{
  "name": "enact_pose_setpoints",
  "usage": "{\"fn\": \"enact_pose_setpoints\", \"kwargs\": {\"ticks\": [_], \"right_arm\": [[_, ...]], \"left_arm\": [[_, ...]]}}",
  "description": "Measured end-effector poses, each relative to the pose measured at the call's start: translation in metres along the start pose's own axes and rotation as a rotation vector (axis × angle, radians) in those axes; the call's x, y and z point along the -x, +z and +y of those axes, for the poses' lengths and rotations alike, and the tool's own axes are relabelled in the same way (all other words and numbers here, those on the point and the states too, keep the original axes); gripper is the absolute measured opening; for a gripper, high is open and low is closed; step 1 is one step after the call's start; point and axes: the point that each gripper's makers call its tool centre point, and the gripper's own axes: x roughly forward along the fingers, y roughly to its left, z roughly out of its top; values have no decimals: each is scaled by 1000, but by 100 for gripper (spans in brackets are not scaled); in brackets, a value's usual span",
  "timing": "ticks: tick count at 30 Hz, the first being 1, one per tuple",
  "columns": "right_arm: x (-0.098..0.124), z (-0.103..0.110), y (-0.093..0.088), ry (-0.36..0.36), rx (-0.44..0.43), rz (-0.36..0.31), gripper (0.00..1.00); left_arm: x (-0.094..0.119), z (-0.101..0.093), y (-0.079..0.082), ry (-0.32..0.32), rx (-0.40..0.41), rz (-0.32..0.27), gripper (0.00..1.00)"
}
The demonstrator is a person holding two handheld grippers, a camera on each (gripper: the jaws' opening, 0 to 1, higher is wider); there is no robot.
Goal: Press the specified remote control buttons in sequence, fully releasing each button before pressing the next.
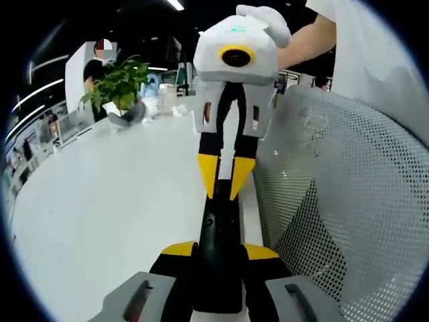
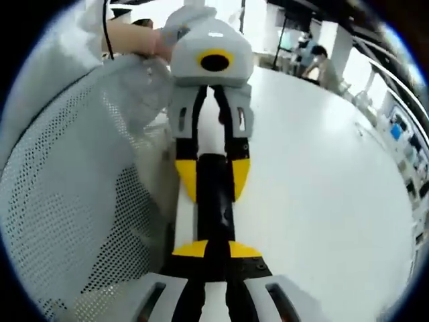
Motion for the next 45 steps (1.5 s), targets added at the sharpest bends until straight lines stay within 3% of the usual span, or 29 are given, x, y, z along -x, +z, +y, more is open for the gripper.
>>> {"fn": "enact_pose_setpoints", "kwargs": {"ticks": [3, 6, 12, 20, 23, 27, 28, 37, 39, 45], "right_arm": [[0, -1, 1, -9, -25, -21, 6], [-1, -3, 2, -7, -105, -59, 6], [-2, -2, 4, 6, -62, -42, 6], [-5, 0, 7, 26, 43, 37, 6], [-6, 1, 6, 57, 180, 113, 6], [-7, 1, 6, 106, 147, 215, 6], [-8, 0, 5, 107, 92, 234, 6], [-10, -1, 5, 137, 31, 321, 6], [-9, 0, 3, 123, 39, 313, 5], [-6, 0, 5, 16, 57, 125, 6]], "left_arm": [[0, 0, 0, 0, 0, -1, 26], [0, 0, 0, -2, 3, -5, 26], [0, 0, 0, -5, 7, -8, 26], [0, 1, 0, -5, 0, -5, 26], [0, 0, 0, -5, -3, -4, 26], [0, 0, 0, -6, -4, -3, 26], [0, 1, 0, -6, -4, -3, 26], [0, 0, 0, -6, 0, -4, 26], [0, 0, 0, -5, -2, -3, 26], [0, 0, 0, -4, -5, -2, 26]]}}
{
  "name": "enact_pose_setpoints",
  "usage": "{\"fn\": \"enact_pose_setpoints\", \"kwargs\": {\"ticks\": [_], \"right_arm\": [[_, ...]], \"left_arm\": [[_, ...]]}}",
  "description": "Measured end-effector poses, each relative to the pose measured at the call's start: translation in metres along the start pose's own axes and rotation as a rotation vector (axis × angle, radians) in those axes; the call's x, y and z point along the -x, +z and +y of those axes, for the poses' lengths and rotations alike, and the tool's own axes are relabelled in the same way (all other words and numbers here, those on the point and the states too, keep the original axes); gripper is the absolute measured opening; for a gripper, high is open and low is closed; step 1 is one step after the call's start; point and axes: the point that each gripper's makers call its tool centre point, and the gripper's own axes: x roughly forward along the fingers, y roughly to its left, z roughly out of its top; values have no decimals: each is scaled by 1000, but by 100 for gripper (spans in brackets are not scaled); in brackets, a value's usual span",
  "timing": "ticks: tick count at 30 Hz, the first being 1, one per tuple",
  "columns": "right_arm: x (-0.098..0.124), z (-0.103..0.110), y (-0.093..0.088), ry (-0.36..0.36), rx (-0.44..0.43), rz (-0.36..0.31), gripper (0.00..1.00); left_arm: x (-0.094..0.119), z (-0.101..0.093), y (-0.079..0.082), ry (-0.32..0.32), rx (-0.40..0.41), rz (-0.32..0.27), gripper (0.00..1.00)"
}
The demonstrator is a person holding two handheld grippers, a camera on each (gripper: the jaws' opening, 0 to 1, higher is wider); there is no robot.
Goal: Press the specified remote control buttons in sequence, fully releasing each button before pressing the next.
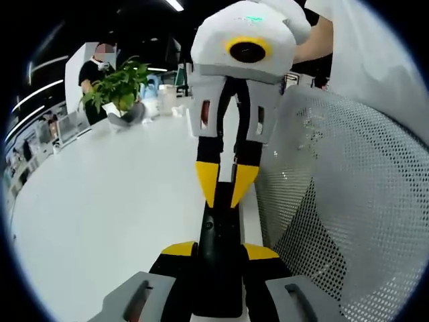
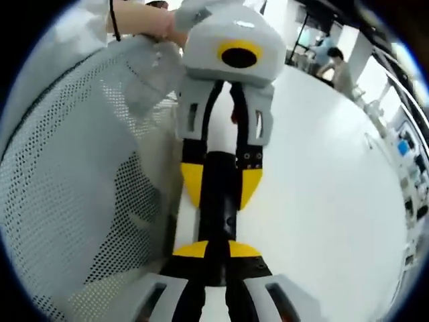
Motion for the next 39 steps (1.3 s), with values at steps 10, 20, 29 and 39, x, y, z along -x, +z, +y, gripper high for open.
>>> {"fn": "enact_pose_setpoints", "kwargs": {"ticks": [10, 20, 29, 39], "right_arm": [[-1, -1, 3, 6, -22, -20, 6], [-4, -3, 6, -13, -129, 44, 5], [-8, -3, 4, -35, -161, 191, 4], [-3, -5, 5, -67, -215, 40, 5]], "left_arm": [[0, 0, 0, 0, 1, 0, 26], [0, 0, 0, -1, -1, 1, 26], [0, 0, 0, -1, -1, 1, 26], [0, 0, 0, 0, -2, 3, 26]]}}
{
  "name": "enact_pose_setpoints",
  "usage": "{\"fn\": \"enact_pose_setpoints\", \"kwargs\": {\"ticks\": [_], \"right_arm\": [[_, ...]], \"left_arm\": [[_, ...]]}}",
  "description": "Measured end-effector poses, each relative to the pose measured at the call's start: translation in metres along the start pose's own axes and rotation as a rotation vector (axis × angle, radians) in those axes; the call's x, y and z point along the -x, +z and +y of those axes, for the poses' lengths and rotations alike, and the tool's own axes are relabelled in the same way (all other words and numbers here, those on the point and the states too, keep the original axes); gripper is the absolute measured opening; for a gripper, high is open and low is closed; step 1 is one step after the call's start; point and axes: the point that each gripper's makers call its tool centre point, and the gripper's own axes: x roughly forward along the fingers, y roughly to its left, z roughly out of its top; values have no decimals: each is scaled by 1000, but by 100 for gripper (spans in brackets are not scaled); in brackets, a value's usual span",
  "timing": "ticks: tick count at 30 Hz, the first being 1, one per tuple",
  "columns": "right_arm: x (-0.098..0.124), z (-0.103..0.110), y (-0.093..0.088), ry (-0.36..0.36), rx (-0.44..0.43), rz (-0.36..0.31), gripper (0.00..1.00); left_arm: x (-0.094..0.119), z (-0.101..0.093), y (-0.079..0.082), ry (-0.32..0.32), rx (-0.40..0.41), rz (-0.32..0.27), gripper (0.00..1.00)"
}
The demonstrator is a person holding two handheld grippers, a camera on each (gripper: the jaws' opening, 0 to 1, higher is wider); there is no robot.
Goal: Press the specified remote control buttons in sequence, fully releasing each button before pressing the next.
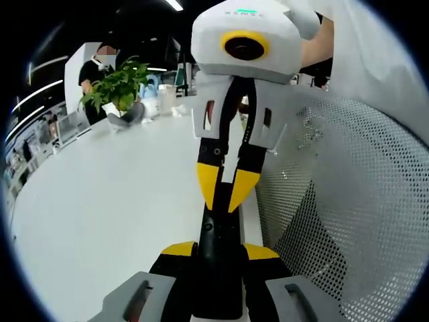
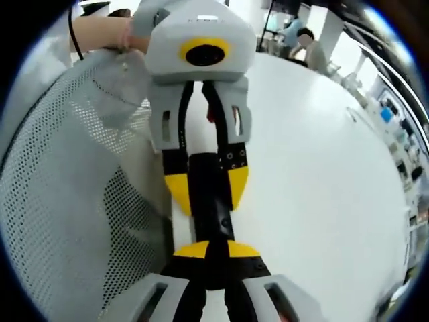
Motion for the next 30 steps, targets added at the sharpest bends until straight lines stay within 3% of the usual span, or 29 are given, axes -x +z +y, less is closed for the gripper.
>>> {"fn": "enact_pose_setpoints", "kwargs": {"ticks": [2, 8, 17, 21, 28, 30], "right_arm": [[1, 1, 0, -25, -20, -44, 5], [0, 1, 2, -37, -7, -70, 4], [-2, 5, 4, 3, 189, -1, 3], [-3, 4, 4, 28, 203, 37, 2], [-4, 2, 2, 49, 29, 95, 2], [-5, 1, 3, 39, 24, 101, 2]], "left_arm": [[0, 0, 0, 1, 1, -1, 26], [0, 0, 0, 0, 0, -1, 26], [0, 0, 0, 0, 1, -2, 26], [0, 0, 0, 0, 1, -2, 26], [0, 0, 0, 0, 2, -3, 26], [0, 0, 0, 0, 2, -3, 26]]}}
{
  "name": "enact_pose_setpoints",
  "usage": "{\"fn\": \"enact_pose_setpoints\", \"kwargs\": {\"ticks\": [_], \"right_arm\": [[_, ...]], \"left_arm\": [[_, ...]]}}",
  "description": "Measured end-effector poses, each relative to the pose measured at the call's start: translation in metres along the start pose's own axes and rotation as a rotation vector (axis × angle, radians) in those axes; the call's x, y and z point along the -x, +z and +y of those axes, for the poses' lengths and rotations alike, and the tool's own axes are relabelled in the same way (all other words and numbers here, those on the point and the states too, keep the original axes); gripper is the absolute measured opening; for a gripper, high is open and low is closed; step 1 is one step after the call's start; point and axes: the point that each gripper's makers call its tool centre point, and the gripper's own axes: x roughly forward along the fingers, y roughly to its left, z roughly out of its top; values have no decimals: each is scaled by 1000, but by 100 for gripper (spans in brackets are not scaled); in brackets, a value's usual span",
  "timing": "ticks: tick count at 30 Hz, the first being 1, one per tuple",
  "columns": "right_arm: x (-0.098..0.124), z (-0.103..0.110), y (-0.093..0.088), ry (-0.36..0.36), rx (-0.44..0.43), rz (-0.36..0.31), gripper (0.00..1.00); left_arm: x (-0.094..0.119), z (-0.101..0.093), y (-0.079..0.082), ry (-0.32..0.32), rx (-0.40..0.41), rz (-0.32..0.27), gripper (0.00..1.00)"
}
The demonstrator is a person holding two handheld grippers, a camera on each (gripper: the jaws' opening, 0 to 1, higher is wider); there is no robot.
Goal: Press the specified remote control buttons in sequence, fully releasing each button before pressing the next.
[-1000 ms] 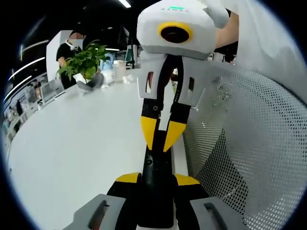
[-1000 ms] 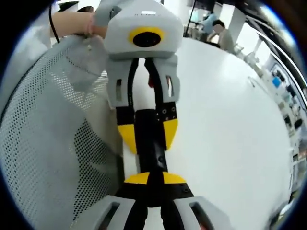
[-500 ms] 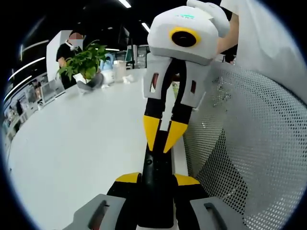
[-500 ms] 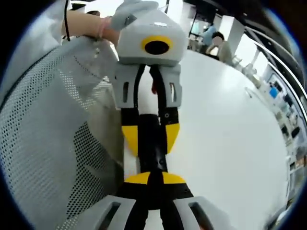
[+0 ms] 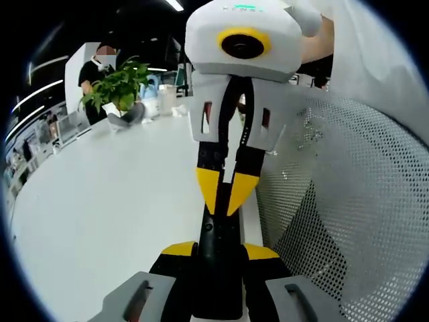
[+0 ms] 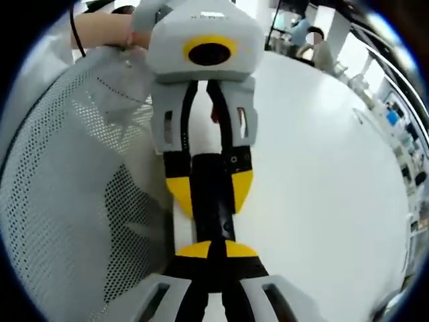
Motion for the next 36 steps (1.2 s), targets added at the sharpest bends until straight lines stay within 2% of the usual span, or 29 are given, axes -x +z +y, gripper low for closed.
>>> {"fn": "enact_pose_setpoints", "kwargs": {"ticks": [4, 7, 10, 16, 19, 21, 29, 32, 36], "right_arm": [[1, 0, -1, -17, -44, -27, 2], [2, 1, 0, -40, 8, -99, 2], [3, 2, 0, -62, 53, -128, 2], [2, 4, 3, -75, 147, -124, 1], [1, 3, 4, -74, 142, -127, 0], [1, 0, 5, -71, 104, -125, 0], [1, 1, 4, -75, 158, -90, 0], [1, 2, 5, -59, 110, -98, 0], [1, 4, 5, -48, 96, -99, 0]], "left_arm": [[0, 0, 0, -1, -1, 1, 26], [0, 0, 0, 0, -1, 2, 26], [0, 0, 0, 0, -1, 2, 26], [0, 0, 0, 0, -2, 3, 26], [0, 0, 0, 0, -2, 3, 26], [0, 0, 0, 0, -2, 3, 26], [0, 0, 0, 0, -1, 4, 26], [0, 0, 0, 1, 0, 5, 26], [0, 0, 0, 0, 0, 5, 26]]}}
